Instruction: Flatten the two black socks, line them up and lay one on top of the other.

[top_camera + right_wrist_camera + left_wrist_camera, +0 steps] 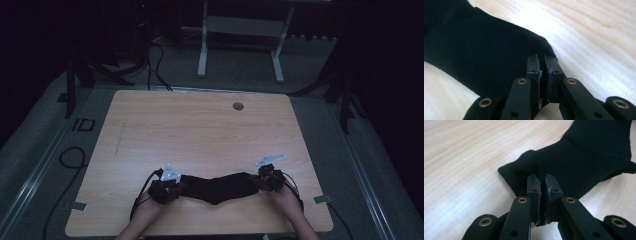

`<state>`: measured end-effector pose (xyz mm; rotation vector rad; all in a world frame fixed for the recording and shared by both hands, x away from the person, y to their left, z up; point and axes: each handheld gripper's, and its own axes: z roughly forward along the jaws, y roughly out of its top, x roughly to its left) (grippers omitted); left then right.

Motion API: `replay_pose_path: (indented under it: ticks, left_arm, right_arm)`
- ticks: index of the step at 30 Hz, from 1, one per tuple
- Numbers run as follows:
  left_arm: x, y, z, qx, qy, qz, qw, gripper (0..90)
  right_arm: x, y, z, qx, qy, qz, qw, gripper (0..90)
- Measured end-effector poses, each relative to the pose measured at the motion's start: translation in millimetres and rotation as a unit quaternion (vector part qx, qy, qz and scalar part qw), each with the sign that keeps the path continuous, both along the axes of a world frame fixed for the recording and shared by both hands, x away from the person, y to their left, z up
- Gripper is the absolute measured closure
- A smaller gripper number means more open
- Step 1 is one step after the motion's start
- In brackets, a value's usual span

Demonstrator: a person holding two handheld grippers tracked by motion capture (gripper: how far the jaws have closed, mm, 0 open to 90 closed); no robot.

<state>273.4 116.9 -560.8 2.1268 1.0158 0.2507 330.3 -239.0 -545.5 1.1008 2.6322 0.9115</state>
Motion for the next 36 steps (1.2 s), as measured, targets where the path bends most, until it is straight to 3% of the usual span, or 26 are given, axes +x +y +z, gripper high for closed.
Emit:
replay_pose_path:
  ticks: [16,28,32,36]
  left_arm:
    - [41.8,7.6,-1.0,0.023,-0.028,0.0,0.9993,84.0]
    - [53.3,8.9,-1.4,0.021,-0.033,0.015,0.9991,82.3]
    - [52.1,9.9,0.8,0.016,-0.031,0.034,0.9988,66.0]
    - [47.9,10.3,4.6,0.012,-0.043,0.041,0.9982,50.6]
  right_arm:
    - [36.3,11.2,-1.5,0.007,-0.007,-0.009,0.9999,83.0]
    - [50.7,16.9,-0.5,0.0,-0.009,-0.012,0.9999,80.1]
    - [48.7,18.5,1.7,-0.003,-0.022,-0.006,0.9997,68.6]
    - [46.3,20.4,7.2,-0.002,-0.038,-0.002,0.9993,50.8]
